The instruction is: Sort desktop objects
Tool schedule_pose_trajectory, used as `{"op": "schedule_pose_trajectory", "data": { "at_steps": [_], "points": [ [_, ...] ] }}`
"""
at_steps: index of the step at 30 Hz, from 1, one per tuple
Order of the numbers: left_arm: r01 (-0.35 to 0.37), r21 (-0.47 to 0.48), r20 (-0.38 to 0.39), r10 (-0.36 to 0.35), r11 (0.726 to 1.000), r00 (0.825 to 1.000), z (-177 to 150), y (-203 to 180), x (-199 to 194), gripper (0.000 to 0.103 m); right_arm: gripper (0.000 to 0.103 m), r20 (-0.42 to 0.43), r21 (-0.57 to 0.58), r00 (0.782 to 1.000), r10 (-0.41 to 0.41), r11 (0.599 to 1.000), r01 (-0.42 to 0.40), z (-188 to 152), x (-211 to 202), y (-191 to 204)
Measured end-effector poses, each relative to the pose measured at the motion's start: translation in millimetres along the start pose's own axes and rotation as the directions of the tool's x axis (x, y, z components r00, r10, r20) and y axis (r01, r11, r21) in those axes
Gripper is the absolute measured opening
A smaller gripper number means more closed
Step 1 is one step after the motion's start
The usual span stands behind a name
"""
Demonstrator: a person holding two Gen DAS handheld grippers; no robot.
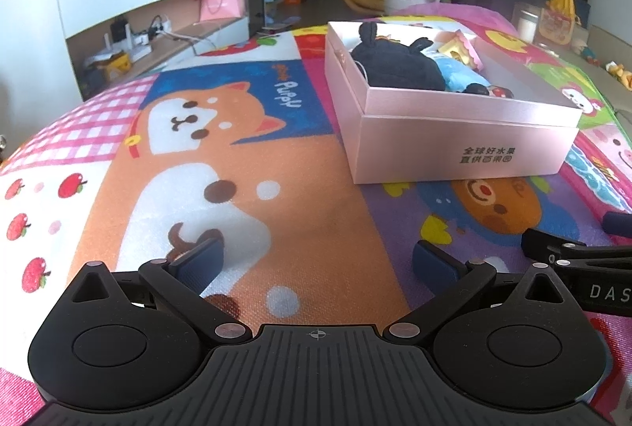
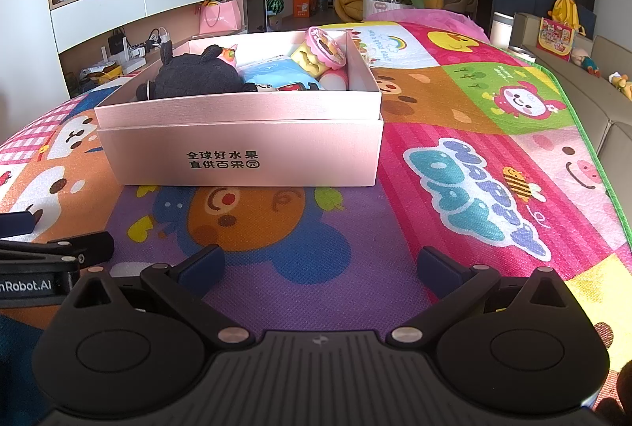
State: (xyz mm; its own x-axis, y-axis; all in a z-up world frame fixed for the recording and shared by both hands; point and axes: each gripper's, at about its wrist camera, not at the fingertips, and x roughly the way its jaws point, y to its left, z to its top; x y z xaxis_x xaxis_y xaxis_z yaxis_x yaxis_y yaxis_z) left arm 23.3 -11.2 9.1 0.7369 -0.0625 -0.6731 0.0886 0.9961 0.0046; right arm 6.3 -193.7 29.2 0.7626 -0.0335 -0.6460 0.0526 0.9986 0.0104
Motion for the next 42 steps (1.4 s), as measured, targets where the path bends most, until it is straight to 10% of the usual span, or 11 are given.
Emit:
{"op": "schedule_pose_trajectory", "data": {
  "at_steps": [42],
  "points": [
    [-0.003,-0.012,0.027,0.003,1.000,1.000,-3.7,0.4,-1.1,0.103,0.103,0.000,0.000,1.000,0.000,1.000,0.000,-0.2,-0.3,-0.2]
  ]
}}
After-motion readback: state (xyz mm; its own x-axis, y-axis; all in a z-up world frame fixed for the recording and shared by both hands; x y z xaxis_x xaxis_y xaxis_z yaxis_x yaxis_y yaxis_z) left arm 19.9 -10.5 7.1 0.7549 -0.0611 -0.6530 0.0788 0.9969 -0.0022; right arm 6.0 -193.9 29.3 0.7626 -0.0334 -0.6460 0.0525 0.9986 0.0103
